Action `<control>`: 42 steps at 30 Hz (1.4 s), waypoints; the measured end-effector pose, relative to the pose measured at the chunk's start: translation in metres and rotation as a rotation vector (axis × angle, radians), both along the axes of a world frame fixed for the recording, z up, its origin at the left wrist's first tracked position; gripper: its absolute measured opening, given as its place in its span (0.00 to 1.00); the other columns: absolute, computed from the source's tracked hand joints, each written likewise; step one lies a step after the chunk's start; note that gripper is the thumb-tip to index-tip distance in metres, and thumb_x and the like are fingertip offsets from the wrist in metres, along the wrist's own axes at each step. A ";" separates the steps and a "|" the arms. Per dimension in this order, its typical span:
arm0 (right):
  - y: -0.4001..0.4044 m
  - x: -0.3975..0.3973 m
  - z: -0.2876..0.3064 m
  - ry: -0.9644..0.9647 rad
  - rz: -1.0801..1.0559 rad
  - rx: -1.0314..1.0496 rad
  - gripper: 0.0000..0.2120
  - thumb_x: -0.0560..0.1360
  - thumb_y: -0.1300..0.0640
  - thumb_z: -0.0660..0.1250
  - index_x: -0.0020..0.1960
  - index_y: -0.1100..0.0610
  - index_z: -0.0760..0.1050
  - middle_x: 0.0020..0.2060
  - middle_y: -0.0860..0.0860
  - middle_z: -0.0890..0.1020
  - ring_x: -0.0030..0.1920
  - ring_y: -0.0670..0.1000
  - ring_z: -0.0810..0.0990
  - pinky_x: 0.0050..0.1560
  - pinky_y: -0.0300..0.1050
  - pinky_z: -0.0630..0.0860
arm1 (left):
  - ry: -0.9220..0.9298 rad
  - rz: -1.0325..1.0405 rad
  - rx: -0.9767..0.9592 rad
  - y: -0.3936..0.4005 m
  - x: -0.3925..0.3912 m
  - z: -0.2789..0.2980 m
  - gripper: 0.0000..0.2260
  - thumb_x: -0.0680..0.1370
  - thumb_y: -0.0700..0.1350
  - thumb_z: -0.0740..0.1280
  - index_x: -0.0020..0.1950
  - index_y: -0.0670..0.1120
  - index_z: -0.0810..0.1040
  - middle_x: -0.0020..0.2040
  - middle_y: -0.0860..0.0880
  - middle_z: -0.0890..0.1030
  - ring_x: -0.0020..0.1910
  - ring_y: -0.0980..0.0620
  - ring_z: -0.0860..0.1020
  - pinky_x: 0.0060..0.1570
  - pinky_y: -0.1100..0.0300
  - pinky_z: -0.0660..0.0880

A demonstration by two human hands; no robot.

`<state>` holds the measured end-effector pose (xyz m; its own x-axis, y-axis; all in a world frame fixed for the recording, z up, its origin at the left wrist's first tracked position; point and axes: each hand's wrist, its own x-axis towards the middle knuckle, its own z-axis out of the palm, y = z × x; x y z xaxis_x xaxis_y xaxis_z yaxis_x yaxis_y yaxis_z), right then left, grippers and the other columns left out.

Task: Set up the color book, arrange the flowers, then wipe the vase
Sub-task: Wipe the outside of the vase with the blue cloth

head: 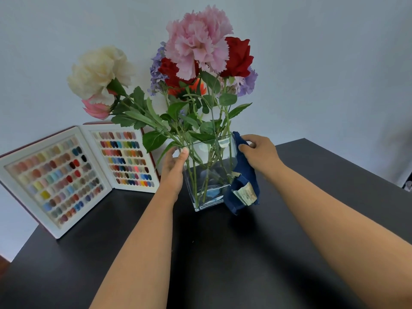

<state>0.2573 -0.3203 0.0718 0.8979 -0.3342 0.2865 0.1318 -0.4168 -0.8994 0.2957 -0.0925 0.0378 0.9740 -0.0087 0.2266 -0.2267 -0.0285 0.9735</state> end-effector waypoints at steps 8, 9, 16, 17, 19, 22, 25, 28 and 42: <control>-0.007 0.003 -0.008 0.121 0.010 -0.314 0.15 0.77 0.58 0.62 0.63 0.52 0.76 0.51 0.53 0.81 0.41 0.49 0.75 0.41 0.36 0.68 | 0.007 0.015 0.010 -0.001 0.004 -0.004 0.21 0.68 0.70 0.65 0.57 0.68 0.66 0.52 0.63 0.72 0.52 0.69 0.69 0.48 0.68 0.64; -0.008 0.002 -0.009 0.135 0.009 -0.335 0.16 0.77 0.59 0.62 0.64 0.53 0.75 0.56 0.54 0.80 0.44 0.50 0.75 0.45 0.38 0.68 | 0.008 0.017 0.007 -0.001 0.004 -0.005 0.20 0.68 0.69 0.65 0.57 0.69 0.66 0.52 0.63 0.73 0.52 0.69 0.69 0.47 0.68 0.64; -0.006 0.001 -0.026 0.219 0.048 -0.437 0.19 0.76 0.61 0.61 0.67 0.56 0.72 0.63 0.56 0.77 0.62 0.56 0.75 0.53 0.38 0.65 | -0.021 0.025 0.006 0.000 0.007 -0.004 0.32 0.64 0.73 0.65 0.64 0.62 0.66 0.55 0.62 0.72 0.54 0.68 0.70 0.48 0.68 0.64; -0.006 0.000 -0.028 0.231 0.050 -0.441 0.20 0.76 0.61 0.61 0.67 0.57 0.72 0.64 0.56 0.77 0.62 0.56 0.75 0.53 0.38 0.65 | -0.019 0.026 0.007 0.001 0.007 -0.004 0.31 0.64 0.73 0.65 0.64 0.62 0.66 0.54 0.62 0.72 0.53 0.68 0.70 0.47 0.69 0.64; -0.005 -0.003 -0.030 0.249 0.051 -0.453 0.18 0.76 0.62 0.61 0.65 0.59 0.74 0.63 0.57 0.78 0.61 0.57 0.75 0.56 0.40 0.68 | -0.018 0.027 0.006 0.001 0.008 -0.005 0.30 0.65 0.72 0.65 0.64 0.62 0.66 0.54 0.61 0.73 0.53 0.68 0.70 0.47 0.69 0.64; -0.004 -0.008 -0.035 0.275 0.060 -0.516 0.14 0.74 0.64 0.60 0.57 0.67 0.76 0.56 0.63 0.80 0.56 0.62 0.77 0.58 0.55 0.75 | -0.021 0.022 0.011 0.001 0.009 -0.005 0.29 0.67 0.71 0.65 0.64 0.62 0.66 0.54 0.60 0.73 0.53 0.67 0.70 0.48 0.69 0.64; -0.003 -0.012 -0.043 0.332 0.079 -0.563 0.14 0.73 0.66 0.60 0.56 0.68 0.75 0.54 0.65 0.80 0.55 0.63 0.78 0.56 0.60 0.75 | -0.022 0.023 0.013 0.001 0.011 -0.006 0.27 0.68 0.70 0.65 0.64 0.61 0.67 0.54 0.61 0.73 0.53 0.68 0.70 0.47 0.69 0.64; -0.004 -0.013 -0.049 0.390 0.107 -0.602 0.15 0.71 0.67 0.59 0.57 0.70 0.74 0.53 0.67 0.79 0.53 0.64 0.78 0.53 0.61 0.76 | -0.023 0.026 0.006 0.001 0.013 -0.007 0.27 0.70 0.68 0.65 0.65 0.60 0.68 0.55 0.60 0.73 0.53 0.67 0.71 0.47 0.68 0.64; -0.007 0.000 -0.044 0.653 0.300 -0.753 0.11 0.71 0.69 0.56 0.32 0.59 0.67 0.32 0.54 0.70 0.37 0.54 0.65 0.35 0.44 0.63 | -0.026 0.013 0.024 0.002 0.017 -0.007 0.28 0.70 0.69 0.64 0.67 0.59 0.66 0.56 0.59 0.73 0.54 0.67 0.70 0.47 0.68 0.65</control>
<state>0.2571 -0.3274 0.0274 0.9700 -0.0077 -0.2431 -0.0960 -0.9305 -0.3535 0.3123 -0.0909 0.0304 0.9677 -0.0021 0.2521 -0.2518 -0.0547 0.9662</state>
